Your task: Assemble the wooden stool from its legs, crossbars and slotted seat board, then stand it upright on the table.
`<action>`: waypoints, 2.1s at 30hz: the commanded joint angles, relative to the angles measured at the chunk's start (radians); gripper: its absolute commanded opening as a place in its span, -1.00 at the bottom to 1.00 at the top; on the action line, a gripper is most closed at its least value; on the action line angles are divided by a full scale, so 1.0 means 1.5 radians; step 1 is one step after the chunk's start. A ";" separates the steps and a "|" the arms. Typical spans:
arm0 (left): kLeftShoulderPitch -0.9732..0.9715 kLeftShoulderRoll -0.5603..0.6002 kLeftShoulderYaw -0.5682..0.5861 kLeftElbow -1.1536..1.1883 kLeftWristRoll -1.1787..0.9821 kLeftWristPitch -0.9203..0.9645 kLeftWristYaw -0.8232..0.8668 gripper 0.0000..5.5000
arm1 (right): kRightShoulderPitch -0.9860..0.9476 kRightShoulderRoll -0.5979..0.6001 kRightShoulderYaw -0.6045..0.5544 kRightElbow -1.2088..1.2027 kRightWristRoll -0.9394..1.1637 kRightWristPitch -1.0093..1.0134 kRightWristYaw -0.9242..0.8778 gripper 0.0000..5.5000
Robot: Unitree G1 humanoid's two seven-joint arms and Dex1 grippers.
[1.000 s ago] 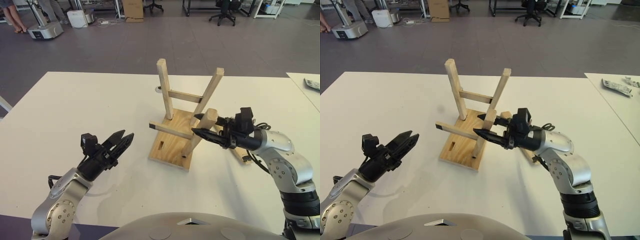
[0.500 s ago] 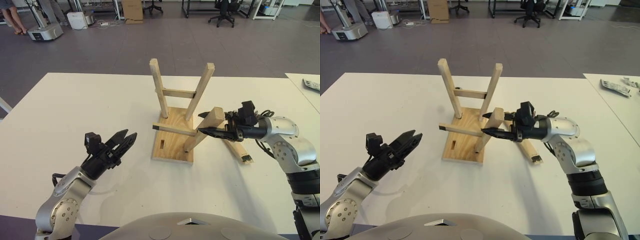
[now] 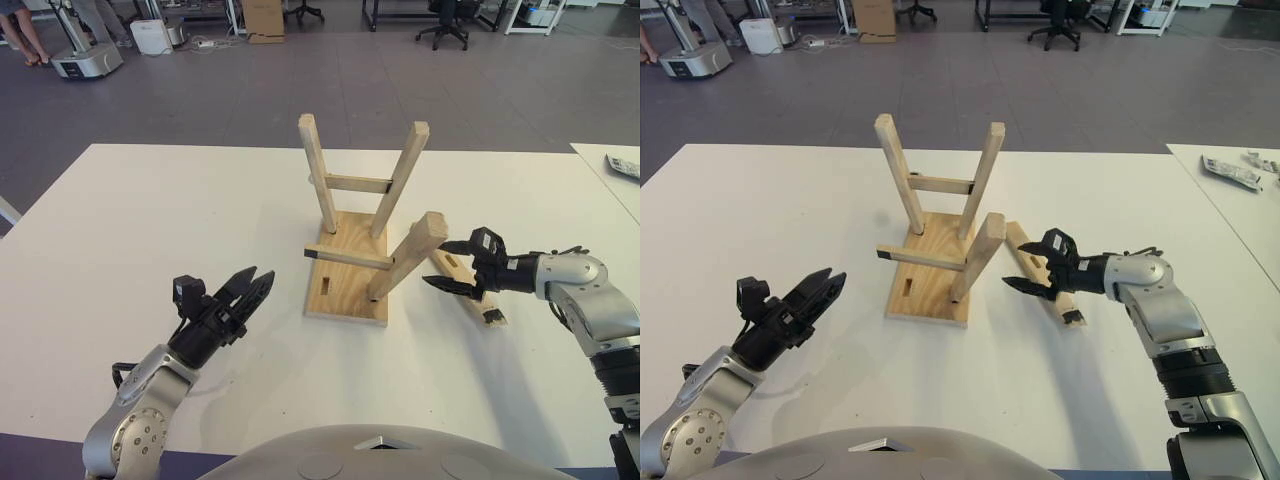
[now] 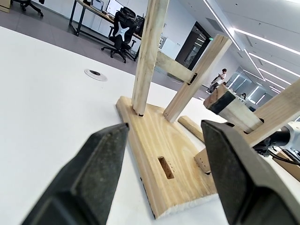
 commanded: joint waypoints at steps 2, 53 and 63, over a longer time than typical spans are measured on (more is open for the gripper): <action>0.008 -0.010 -0.005 -0.001 0.023 -0.011 0.017 0.03 | 0.025 0.020 -0.024 -0.037 -0.023 0.104 -0.103 0.47; -0.773 0.236 0.077 0.193 -0.428 0.271 0.006 0.46 | -0.498 0.139 -0.119 -0.129 0.546 0.495 0.020 -0.24; -0.757 0.244 0.067 0.159 -0.491 0.324 -0.005 0.46 | -0.508 0.140 -0.099 -0.091 0.509 0.467 0.028 -0.25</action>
